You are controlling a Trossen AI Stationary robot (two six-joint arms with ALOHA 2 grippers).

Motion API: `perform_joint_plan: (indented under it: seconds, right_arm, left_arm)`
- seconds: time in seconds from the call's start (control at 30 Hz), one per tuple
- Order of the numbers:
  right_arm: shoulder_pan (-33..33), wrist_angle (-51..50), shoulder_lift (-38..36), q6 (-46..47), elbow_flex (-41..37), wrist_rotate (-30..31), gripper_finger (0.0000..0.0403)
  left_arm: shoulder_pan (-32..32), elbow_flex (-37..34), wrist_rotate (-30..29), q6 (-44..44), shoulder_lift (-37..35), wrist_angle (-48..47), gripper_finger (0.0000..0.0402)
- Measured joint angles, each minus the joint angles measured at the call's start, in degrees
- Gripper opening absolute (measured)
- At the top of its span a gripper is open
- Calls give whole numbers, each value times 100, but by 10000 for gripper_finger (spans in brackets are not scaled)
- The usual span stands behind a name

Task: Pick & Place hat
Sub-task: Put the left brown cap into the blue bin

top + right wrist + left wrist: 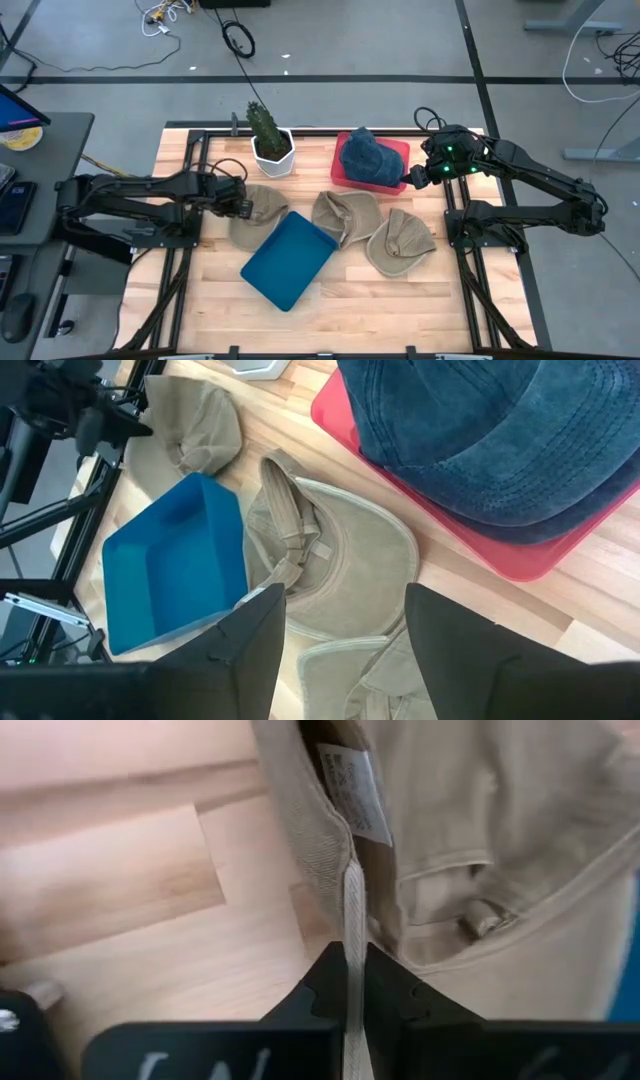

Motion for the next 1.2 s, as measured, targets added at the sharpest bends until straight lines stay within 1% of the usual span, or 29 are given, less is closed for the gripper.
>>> perform_joint_plan:
  seconds: [0.1,0.27,0.47,0.63,0.83,0.93,1.03,1.2]
  right_arm:
    - [1,0,-1,-1,0,0,210]
    - [-1,0,0,-16,-2,-2,210]
    - [-1,0,0,-93,-2,-2,210]
    - [-1,0,0,-92,-2,-2,210]
    - [-1,0,0,-89,-2,-2,210]
    - [-1,4,0,-87,-2,-2,210]
    - [2,71,-1,-35,-4,-7,210]
    - [-1,245,-1,16,-4,-9,210]
  left_arm:
    - [-3,298,-148,218,-113,-519,13]
    - [-2,894,-646,495,-402,-1435,13]
    - [-47,1811,-715,1134,-803,-1844,13]
    - [-203,2713,-1182,1269,-1039,-2015,13]
    - [-389,3630,-1419,1842,-1110,-1975,13]
    - [-493,3927,-1562,2202,-1118,-1693,13]
    - [-599,4110,-1724,2771,-1112,-1230,13]
    - [-815,4124,-1752,4183,-1105,-35,13]
